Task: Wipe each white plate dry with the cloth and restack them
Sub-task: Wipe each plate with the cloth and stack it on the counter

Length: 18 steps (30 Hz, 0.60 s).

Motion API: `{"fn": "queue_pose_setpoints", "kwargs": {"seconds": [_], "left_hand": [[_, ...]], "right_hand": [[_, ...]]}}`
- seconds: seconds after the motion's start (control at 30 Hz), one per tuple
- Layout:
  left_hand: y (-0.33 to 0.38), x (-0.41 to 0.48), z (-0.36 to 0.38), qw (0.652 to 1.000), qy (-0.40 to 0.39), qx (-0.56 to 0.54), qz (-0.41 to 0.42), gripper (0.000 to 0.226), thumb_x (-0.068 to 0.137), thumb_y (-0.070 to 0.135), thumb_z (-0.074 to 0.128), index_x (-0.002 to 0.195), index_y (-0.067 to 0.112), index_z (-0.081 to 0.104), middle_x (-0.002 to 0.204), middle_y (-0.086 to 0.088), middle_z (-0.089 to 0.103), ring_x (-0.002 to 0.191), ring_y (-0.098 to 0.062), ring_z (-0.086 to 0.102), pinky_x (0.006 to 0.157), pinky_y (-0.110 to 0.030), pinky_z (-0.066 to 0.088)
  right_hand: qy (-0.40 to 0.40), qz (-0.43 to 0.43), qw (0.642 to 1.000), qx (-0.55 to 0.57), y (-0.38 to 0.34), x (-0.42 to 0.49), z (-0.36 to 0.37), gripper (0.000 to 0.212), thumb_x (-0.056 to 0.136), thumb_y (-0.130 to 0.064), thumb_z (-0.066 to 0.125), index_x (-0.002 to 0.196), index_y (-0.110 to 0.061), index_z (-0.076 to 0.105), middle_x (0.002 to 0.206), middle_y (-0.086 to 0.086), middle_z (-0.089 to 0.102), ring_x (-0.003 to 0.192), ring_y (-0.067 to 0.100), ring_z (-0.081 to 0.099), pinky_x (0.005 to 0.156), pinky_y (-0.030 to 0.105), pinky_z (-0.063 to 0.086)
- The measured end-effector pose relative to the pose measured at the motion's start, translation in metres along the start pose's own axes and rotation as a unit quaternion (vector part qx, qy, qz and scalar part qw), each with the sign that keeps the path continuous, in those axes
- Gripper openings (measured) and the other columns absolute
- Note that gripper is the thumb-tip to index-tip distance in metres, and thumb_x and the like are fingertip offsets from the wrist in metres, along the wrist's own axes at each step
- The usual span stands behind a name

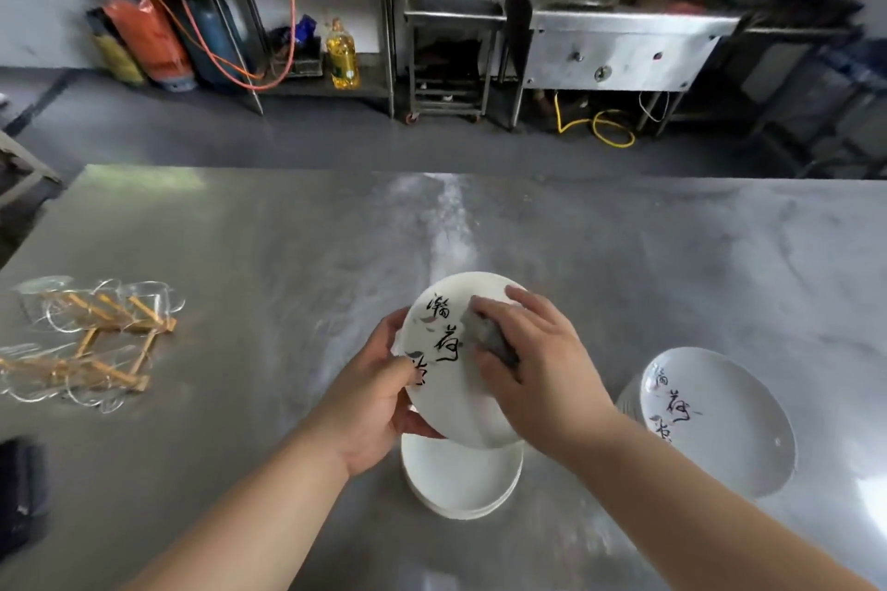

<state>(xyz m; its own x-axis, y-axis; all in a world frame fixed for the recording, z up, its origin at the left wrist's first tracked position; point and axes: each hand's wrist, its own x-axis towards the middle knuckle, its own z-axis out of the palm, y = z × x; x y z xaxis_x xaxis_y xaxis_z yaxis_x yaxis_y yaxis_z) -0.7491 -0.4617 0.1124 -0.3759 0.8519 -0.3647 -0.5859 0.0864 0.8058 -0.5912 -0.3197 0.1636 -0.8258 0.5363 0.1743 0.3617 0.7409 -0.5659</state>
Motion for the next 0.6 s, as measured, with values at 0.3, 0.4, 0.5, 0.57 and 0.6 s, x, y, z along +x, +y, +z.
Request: {"fn": "queue_pose_setpoints", "kwargs": {"seconds": [0.3,0.4,0.5,0.57,0.6], "left_hand": [[0.021,-0.02,0.003,0.997,-0.074,-0.019,0.031,0.066,0.085,0.003,0.047,0.143,0.031,0.061,0.132,-0.018,0.071,0.109,-0.035,0.075,0.069,-0.048,0.064],[0.021,-0.026,0.003,0.997,-0.067,-0.005,0.031,0.07,0.081,0.001,0.048,0.144,0.029,0.062,0.127,-0.019,0.071,0.102,-0.03,0.074,0.063,-0.042,0.063],[0.022,-0.034,0.005,0.997,-0.068,0.007,0.049,0.07,0.08,0.009,0.053,0.146,0.031,0.059,0.13,-0.019,0.071,0.105,-0.032,0.073,0.072,-0.054,0.063],[0.029,-0.036,0.004,0.996,-0.05,-0.002,0.068,0.068,0.079,0.01,0.056,0.144,0.03,0.062,0.126,-0.018,0.072,0.102,-0.029,0.074,0.072,-0.054,0.062],[0.034,-0.036,0.002,0.996,-0.04,-0.009,0.076,0.067,0.078,0.01,0.057,0.141,0.029,0.064,0.124,-0.017,0.073,0.1,-0.028,0.075,0.071,-0.052,0.062]], "right_hand": [[-0.017,-0.135,0.98,-0.143,-0.032,-0.035,-0.001,0.071,0.105,-0.061,0.039,0.156,-0.013,0.046,0.163,0.003,0.042,0.152,0.025,0.037,0.121,0.049,0.036],[-0.134,-0.108,0.967,-0.188,-0.036,-0.026,0.0,0.096,0.096,-0.081,0.01,0.166,-0.014,0.014,0.174,0.002,0.004,0.161,0.015,-0.007,0.131,0.044,0.01],[-0.153,-0.099,0.961,-0.209,-0.042,-0.002,-0.006,0.098,0.091,-0.082,-0.003,0.165,-0.018,-0.007,0.172,0.0,-0.019,0.156,0.014,-0.028,0.13,0.042,-0.004],[-0.151,-0.12,0.963,-0.187,-0.051,0.009,-0.01,0.097,0.092,-0.08,-0.001,0.166,-0.018,-0.002,0.172,0.0,-0.017,0.157,0.016,-0.025,0.13,0.044,-0.001],[-0.158,-0.139,0.963,-0.169,-0.055,0.01,-0.009,0.096,0.093,-0.08,-0.001,0.166,-0.018,0.003,0.173,-0.001,-0.013,0.159,0.016,-0.021,0.13,0.045,0.002]]}}
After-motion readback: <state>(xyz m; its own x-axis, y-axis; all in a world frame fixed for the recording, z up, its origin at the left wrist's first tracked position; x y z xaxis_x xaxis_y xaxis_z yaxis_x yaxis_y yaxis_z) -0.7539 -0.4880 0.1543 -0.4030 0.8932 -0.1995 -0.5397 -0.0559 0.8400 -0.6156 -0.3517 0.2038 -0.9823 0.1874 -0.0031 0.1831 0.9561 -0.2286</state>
